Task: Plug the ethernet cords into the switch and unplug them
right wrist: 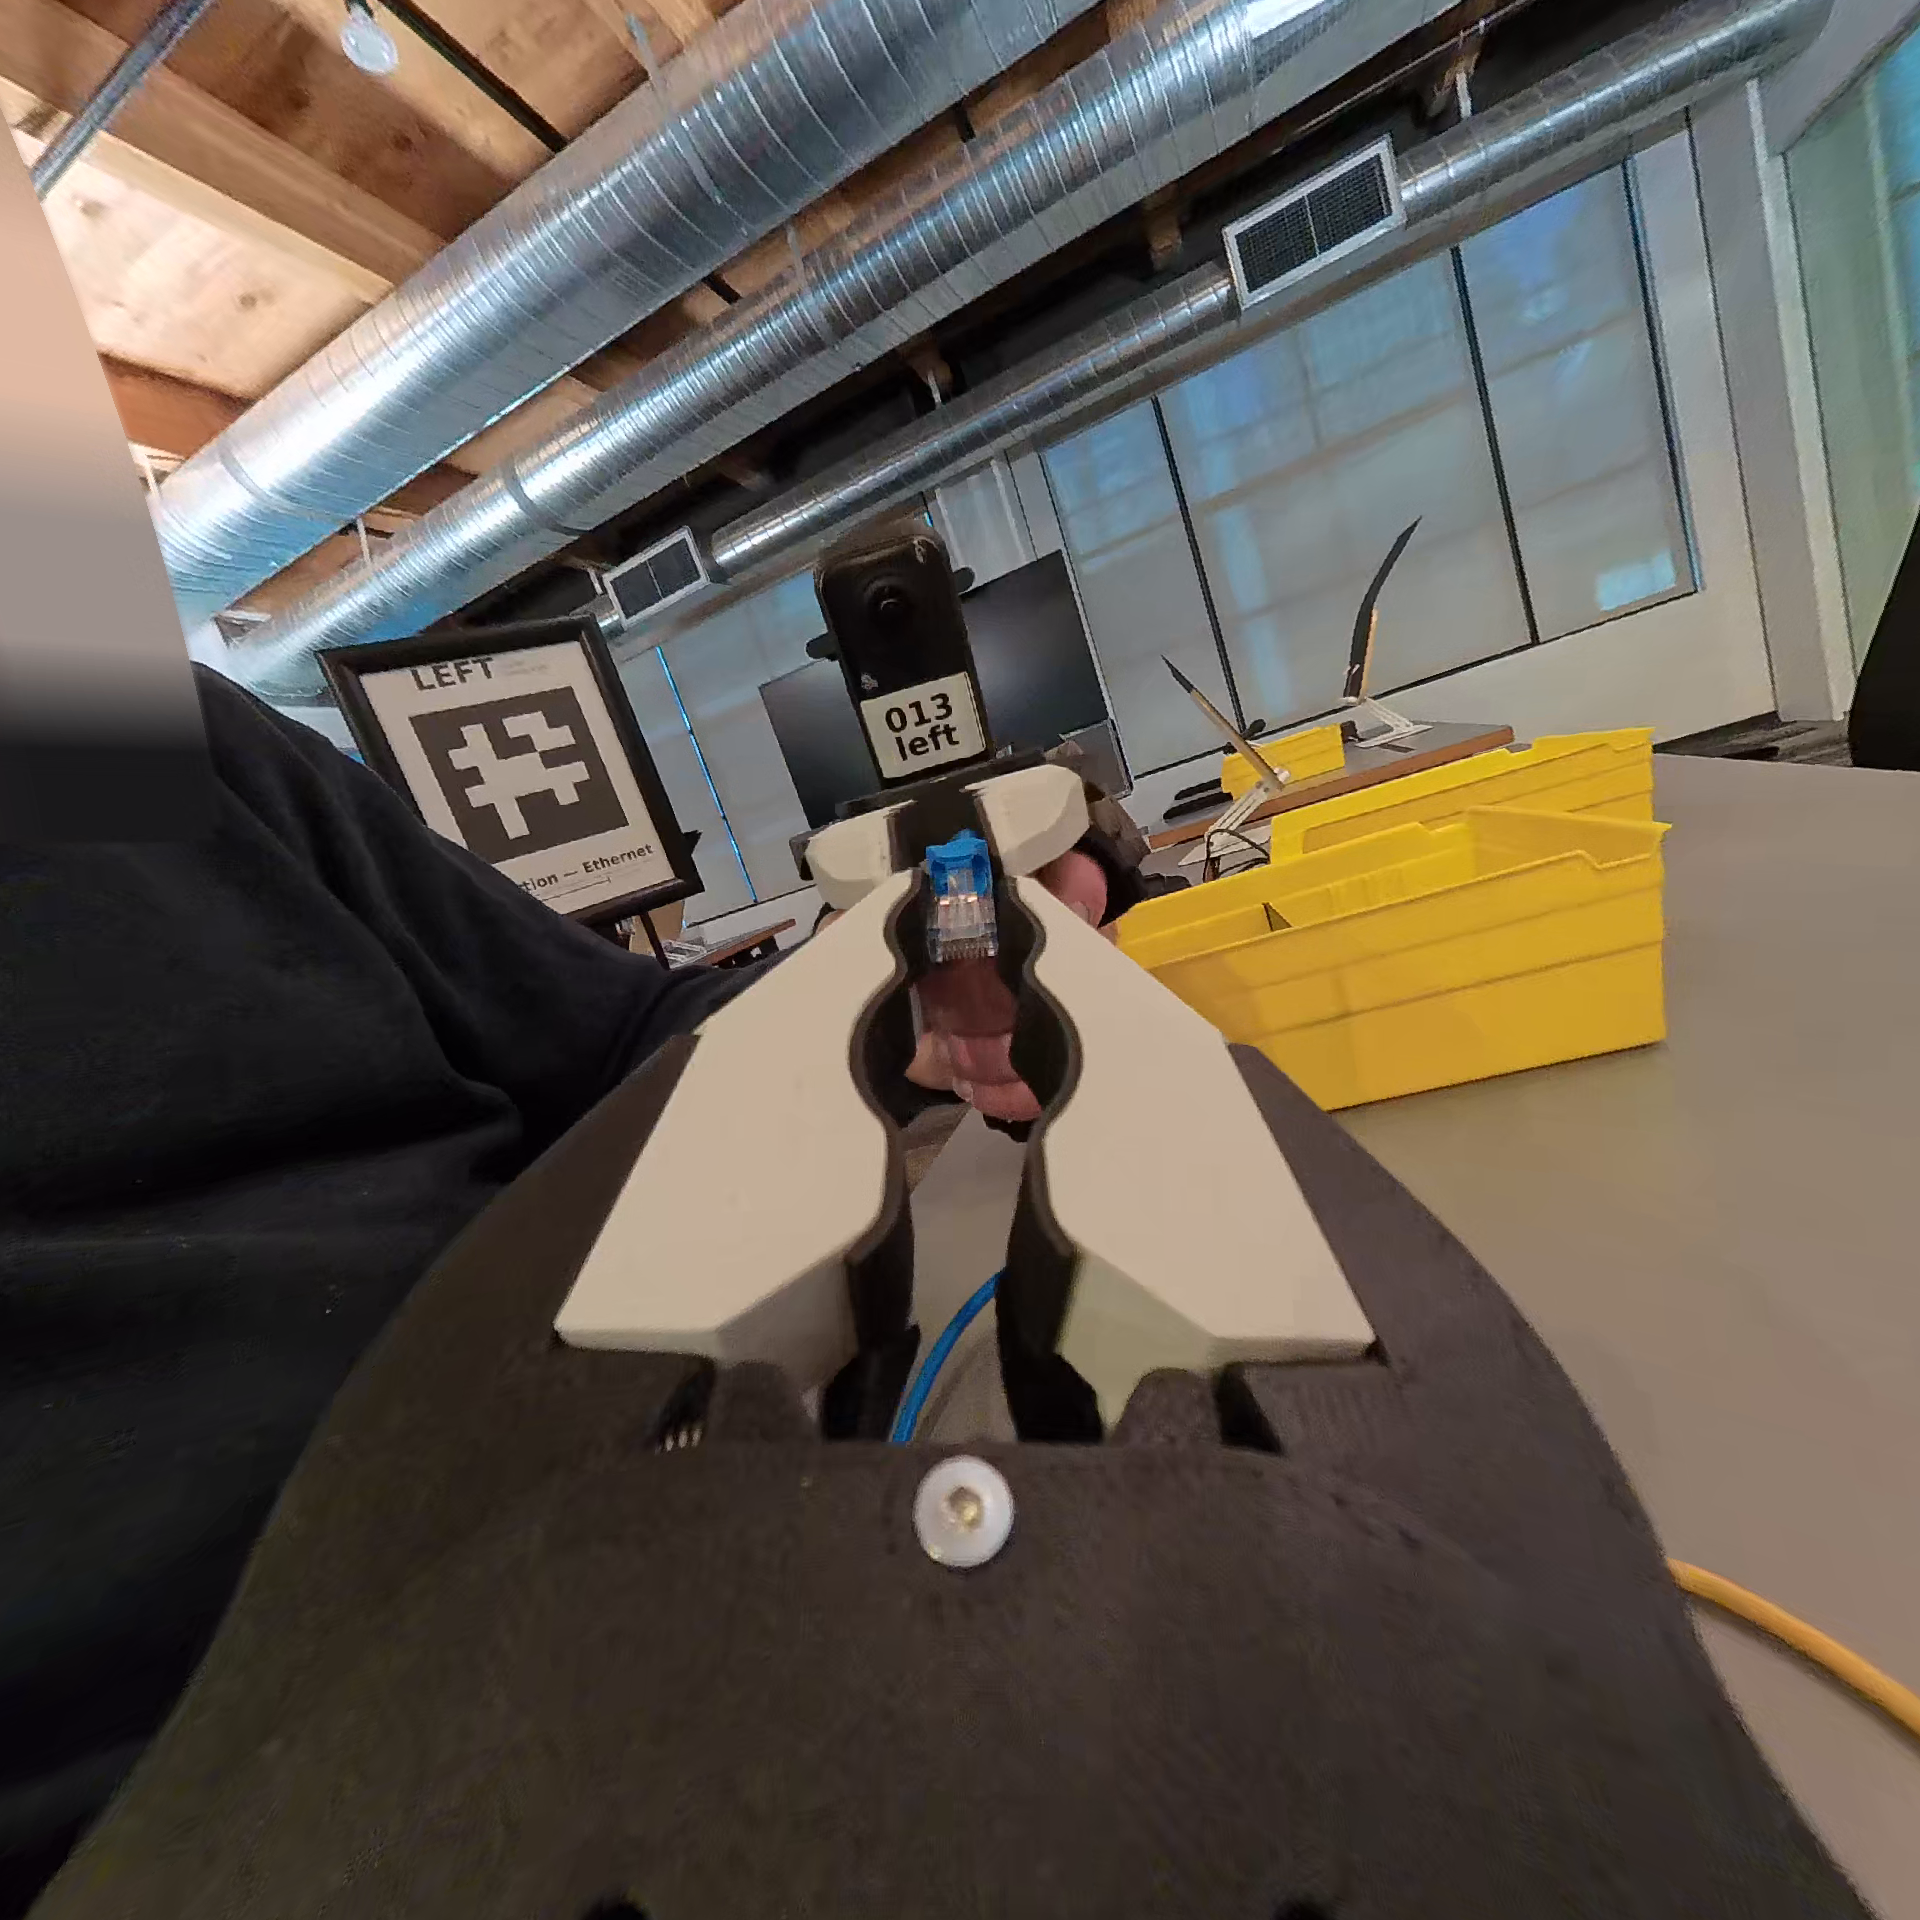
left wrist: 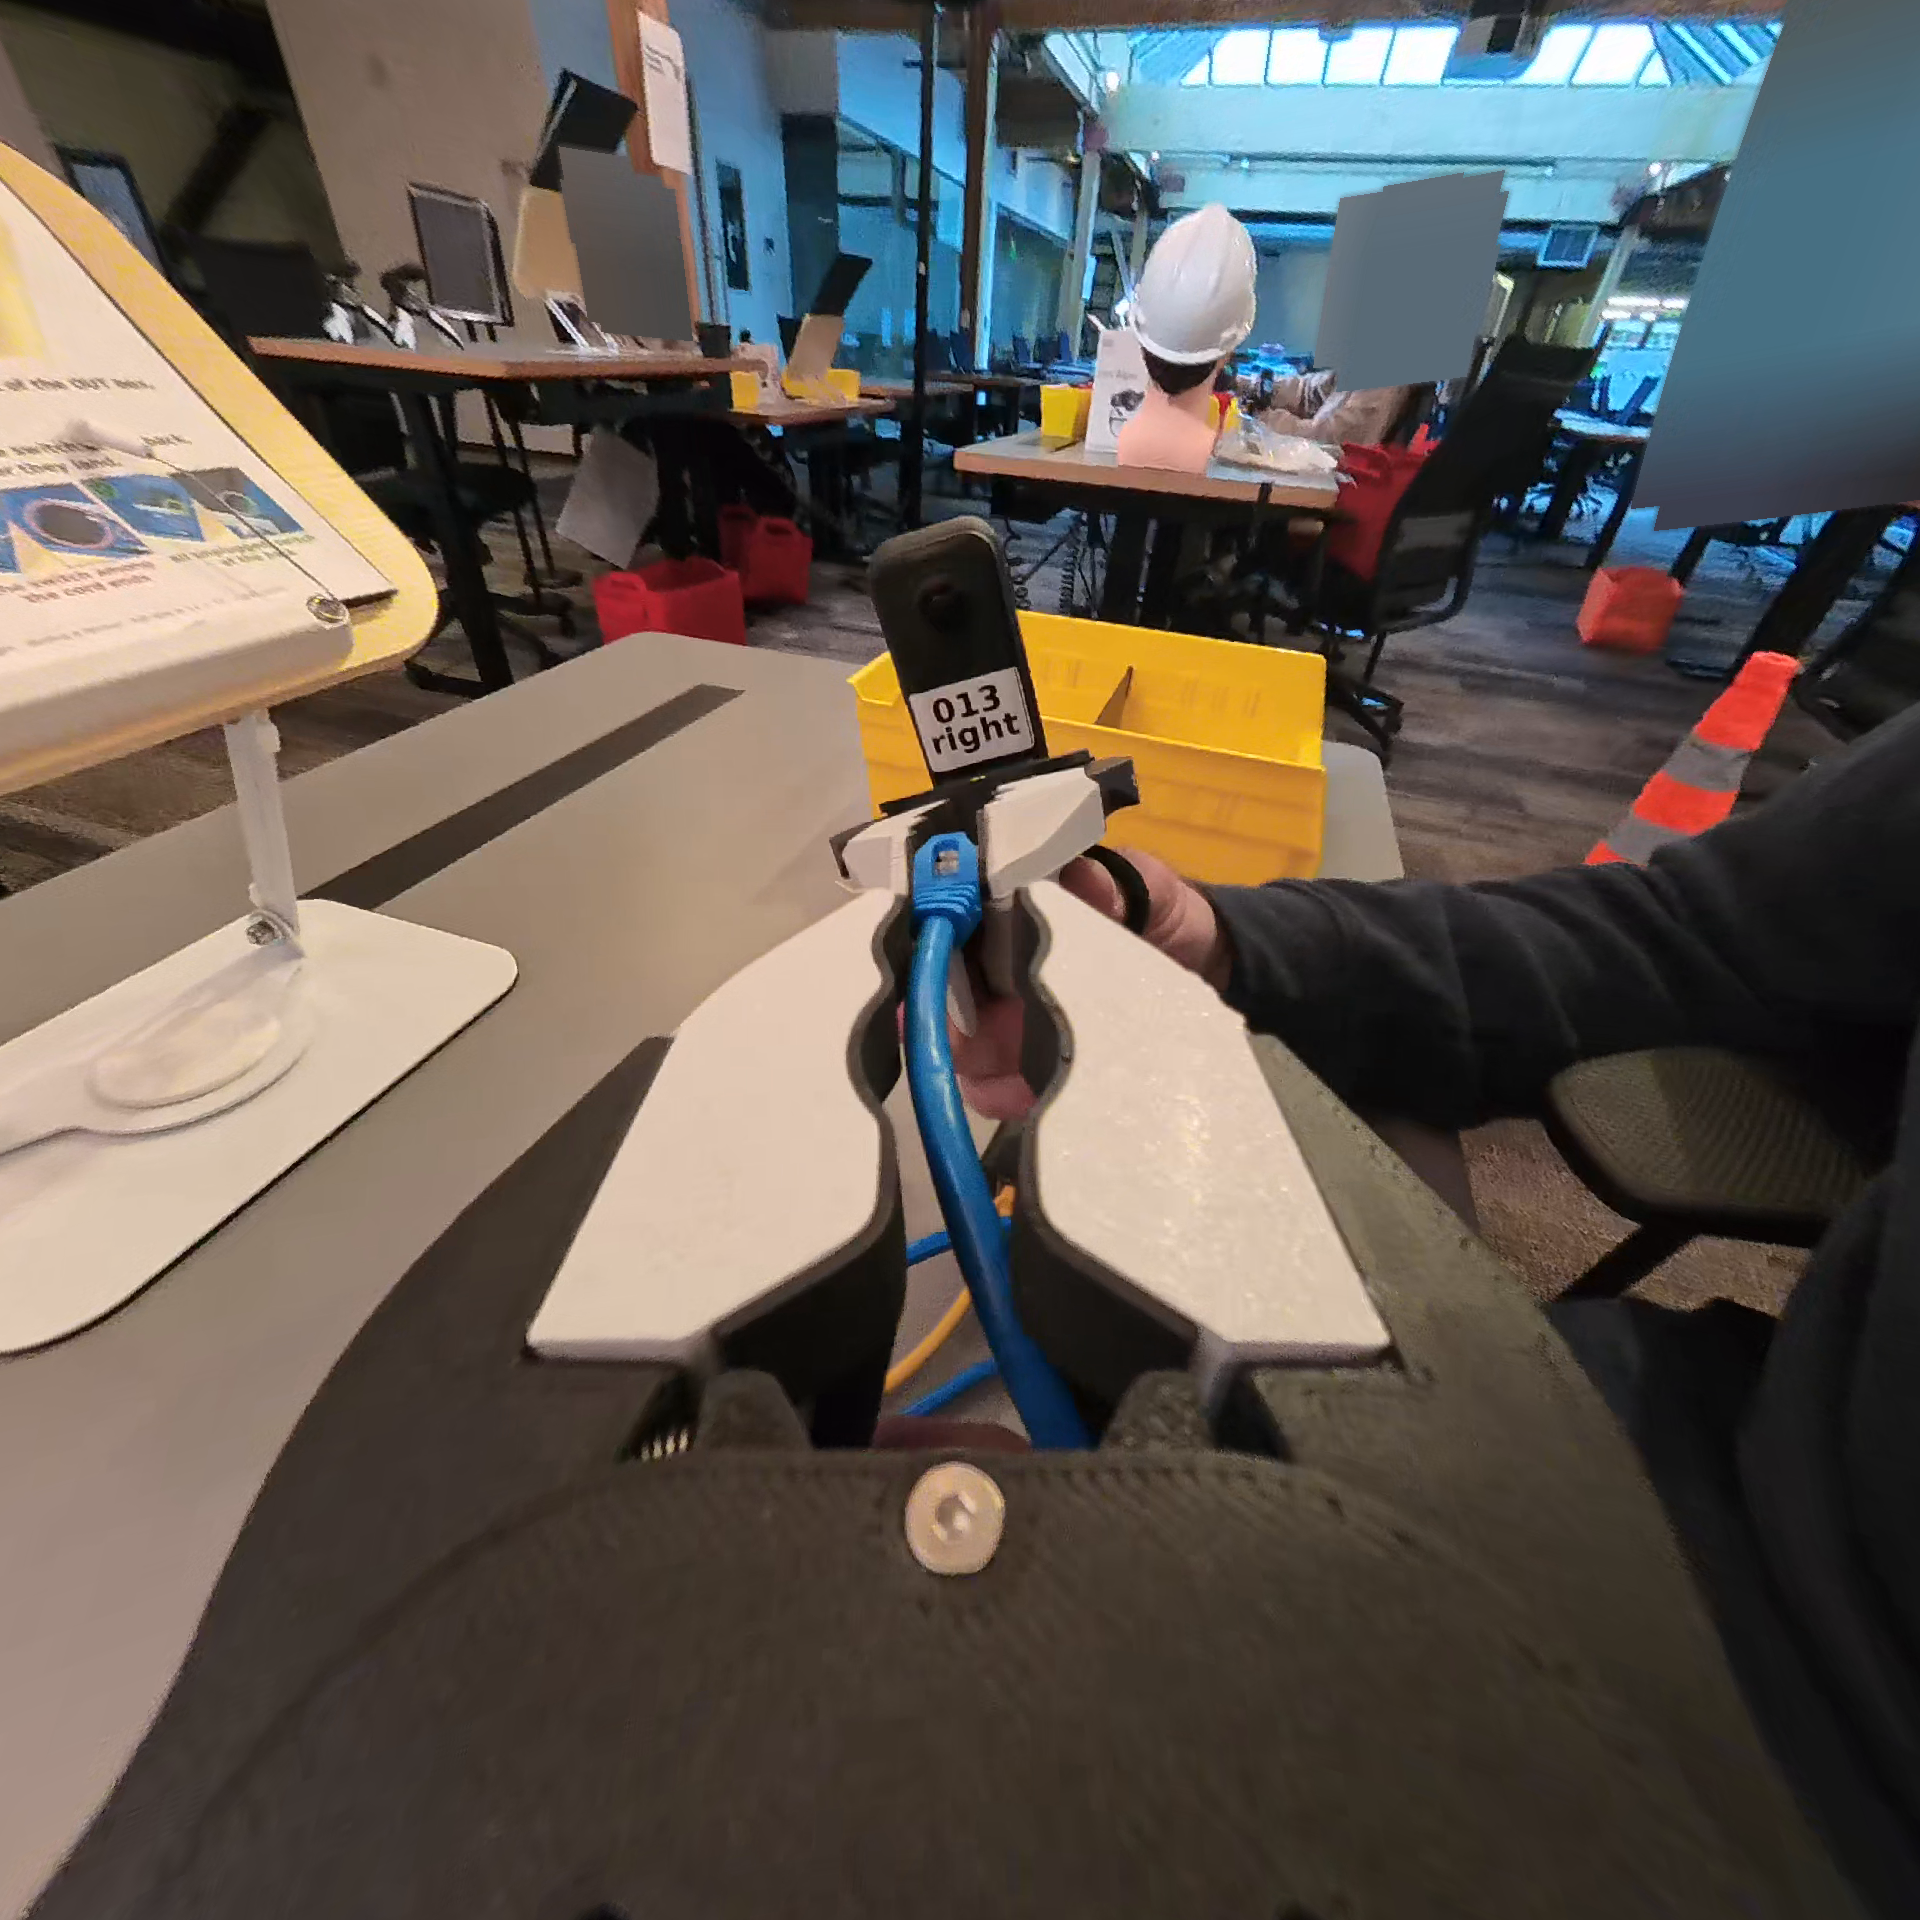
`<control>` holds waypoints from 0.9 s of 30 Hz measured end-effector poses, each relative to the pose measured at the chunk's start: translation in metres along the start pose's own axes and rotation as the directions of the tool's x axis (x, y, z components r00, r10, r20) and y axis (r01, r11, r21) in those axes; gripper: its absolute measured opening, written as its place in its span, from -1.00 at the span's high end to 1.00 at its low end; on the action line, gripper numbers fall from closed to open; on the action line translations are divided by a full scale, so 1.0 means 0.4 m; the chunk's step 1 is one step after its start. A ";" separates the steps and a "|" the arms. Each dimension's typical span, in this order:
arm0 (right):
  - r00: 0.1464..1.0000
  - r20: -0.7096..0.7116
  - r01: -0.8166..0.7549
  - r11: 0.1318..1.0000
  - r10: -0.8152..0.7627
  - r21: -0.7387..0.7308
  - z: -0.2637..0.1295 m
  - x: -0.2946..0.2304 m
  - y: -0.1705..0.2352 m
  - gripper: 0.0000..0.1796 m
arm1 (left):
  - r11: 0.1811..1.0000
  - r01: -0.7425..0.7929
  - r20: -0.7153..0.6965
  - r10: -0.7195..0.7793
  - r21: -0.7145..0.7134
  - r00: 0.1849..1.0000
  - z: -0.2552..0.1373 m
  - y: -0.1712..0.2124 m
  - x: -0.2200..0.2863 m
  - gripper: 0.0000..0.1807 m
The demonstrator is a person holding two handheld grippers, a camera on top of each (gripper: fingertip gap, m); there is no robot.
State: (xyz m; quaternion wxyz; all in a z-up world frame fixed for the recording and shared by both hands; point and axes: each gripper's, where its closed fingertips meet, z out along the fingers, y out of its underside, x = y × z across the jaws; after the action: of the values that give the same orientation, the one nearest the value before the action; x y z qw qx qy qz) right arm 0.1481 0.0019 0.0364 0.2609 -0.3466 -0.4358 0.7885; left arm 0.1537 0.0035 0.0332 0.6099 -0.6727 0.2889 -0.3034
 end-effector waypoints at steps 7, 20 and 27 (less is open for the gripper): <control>1.000 0.000 0.017 1.000 -0.017 -0.008 -0.010 0.001 0.001 0.88 | 0.996 0.075 0.023 -0.076 0.043 0.997 0.009 0.007 -0.004 0.86; 0.999 0.006 0.032 0.999 -0.031 -0.021 -0.014 0.002 0.001 0.88 | 0.978 0.166 -0.017 -0.166 0.125 0.986 0.012 0.005 -0.002 0.87; 0.999 0.012 0.030 1.000 -0.030 -0.008 -0.014 -0.001 -0.002 0.88 | 0.965 0.173 -0.029 -0.171 0.196 0.985 0.012 -0.003 0.000 0.88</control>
State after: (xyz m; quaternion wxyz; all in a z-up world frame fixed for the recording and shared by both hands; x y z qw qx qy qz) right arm 0.1525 0.0048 0.0349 0.2688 -0.3365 -0.4458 0.7847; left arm 0.1571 0.0067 0.0341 0.6433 -0.6296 0.2014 -0.3864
